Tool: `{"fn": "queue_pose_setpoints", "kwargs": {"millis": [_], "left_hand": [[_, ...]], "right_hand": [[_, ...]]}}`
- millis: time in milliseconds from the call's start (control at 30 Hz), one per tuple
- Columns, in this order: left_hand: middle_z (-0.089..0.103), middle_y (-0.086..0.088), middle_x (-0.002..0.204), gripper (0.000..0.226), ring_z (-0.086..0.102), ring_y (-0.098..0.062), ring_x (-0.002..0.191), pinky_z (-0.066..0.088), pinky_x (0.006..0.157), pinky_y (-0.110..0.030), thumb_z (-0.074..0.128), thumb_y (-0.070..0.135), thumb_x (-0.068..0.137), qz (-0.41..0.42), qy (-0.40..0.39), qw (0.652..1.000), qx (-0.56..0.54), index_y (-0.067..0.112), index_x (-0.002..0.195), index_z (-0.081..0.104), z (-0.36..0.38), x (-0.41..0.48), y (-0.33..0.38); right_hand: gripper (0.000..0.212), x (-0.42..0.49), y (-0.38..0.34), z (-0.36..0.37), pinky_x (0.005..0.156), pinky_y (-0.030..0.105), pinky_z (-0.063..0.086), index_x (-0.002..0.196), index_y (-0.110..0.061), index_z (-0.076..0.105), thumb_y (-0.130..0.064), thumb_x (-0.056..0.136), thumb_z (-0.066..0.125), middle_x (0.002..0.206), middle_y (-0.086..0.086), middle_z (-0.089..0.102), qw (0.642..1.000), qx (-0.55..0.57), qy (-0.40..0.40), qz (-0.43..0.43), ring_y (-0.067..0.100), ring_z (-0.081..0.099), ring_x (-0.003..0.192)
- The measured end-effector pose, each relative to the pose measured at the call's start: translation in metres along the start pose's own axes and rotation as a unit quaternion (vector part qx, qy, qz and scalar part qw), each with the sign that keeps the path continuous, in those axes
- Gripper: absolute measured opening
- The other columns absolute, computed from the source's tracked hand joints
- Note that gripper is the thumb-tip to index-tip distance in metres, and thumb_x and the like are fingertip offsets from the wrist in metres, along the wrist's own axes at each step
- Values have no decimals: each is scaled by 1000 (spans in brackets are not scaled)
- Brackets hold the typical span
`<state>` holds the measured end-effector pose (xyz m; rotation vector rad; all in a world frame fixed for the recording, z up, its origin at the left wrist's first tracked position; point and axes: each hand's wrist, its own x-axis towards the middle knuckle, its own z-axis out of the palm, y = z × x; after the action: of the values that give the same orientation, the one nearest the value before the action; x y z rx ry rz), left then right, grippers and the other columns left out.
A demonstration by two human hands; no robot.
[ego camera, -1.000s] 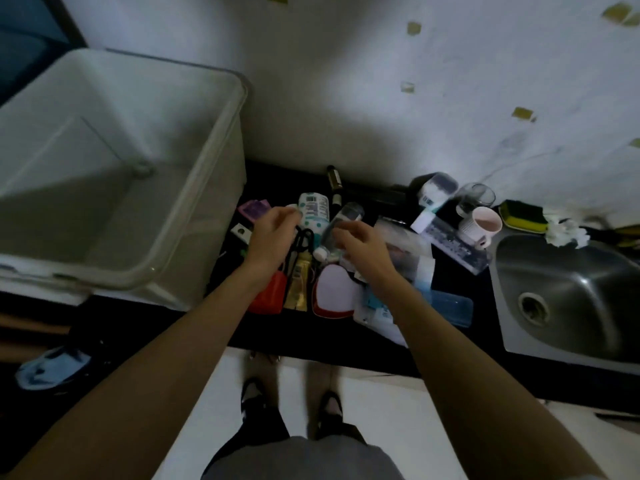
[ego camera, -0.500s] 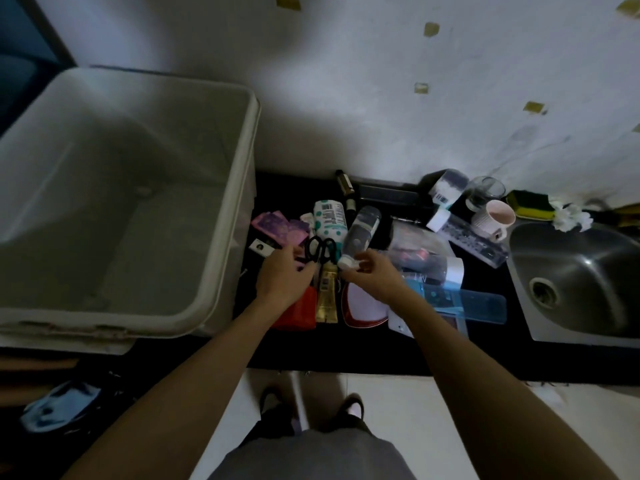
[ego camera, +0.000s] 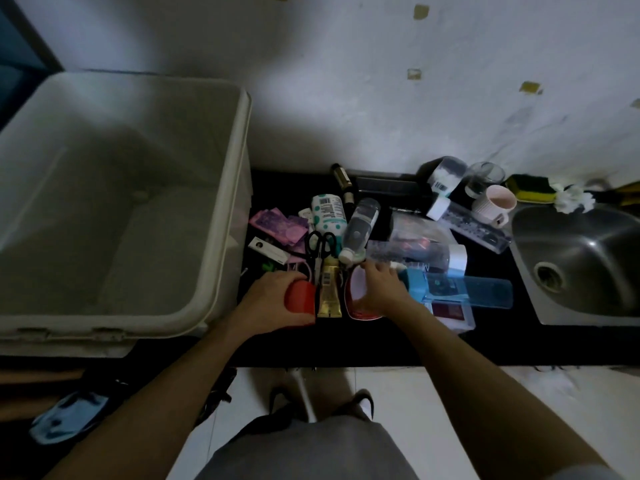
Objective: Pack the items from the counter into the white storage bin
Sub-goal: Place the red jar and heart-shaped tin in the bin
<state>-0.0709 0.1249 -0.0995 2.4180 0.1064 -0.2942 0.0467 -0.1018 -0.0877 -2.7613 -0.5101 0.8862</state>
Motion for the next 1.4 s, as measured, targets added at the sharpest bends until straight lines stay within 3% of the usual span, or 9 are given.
{"fn": "queue_pose_setpoints", "kwargs": {"millis": [200,300,567,733,867,1033,1267,1400], "left_hand": [[35,6,143,113,40,-17,125,42,102,-39,77,72,53,28,-65,992,105,38,146,22,2,1,-13],[35,2,142,110,41,-21,125,42,101,-42,78,62,58,36,-50,990,123,36,148,20,8,0,-16],[42,0,126,100,48,-22,114,49,94,-43,80,60,61,-12,18,1000,13,39,143,25,22,-5,-16],[44,2,123,99,49,-19,111,50,91,-41,80,61,59,-26,27,999,2,41,140,27,25,-6,-16],[44,3,120,95,50,-18,108,50,87,-39,79,62,60,-28,31,999,16,40,137,28,26,-10,-15],[43,5,120,94,49,-17,108,49,89,-40,77,63,61,-42,22,999,11,43,136,25,24,-13,-17],[43,6,116,93,51,-17,105,50,86,-39,76,66,59,-45,17,999,6,44,135,26,22,-15,-16],[44,3,118,94,51,-19,107,50,88,-40,77,64,58,-60,15,998,-3,43,135,27,20,-12,-11]], "right_hand": [[110,-3,4,10,113,51,27,150,-16,20,-45,66,85,152,15,25,994,-111,15,-17,37,25,139],[114,-5,6,15,113,52,27,150,-16,17,-46,64,86,152,15,24,986,-157,42,-40,38,25,139],[125,-13,8,26,112,49,35,154,-13,7,-46,63,87,154,19,20,977,-198,62,-54,38,30,137],[125,-16,-4,29,104,47,44,150,-7,14,-45,59,90,147,22,28,975,-201,84,-38,38,35,132],[117,-17,-13,33,100,45,46,148,-5,20,-43,61,89,144,22,31,975,-199,96,-11,37,36,129],[89,-16,-13,37,93,42,49,143,-5,30,-32,74,79,138,20,41,968,-197,154,-17,37,42,124],[101,-16,-13,30,89,39,52,141,-3,29,-37,65,86,136,21,42,973,-191,132,-16,35,47,119],[90,-19,-16,20,86,37,51,136,-5,36,-42,67,83,130,17,51,982,-136,128,-10,31,56,110]]}}
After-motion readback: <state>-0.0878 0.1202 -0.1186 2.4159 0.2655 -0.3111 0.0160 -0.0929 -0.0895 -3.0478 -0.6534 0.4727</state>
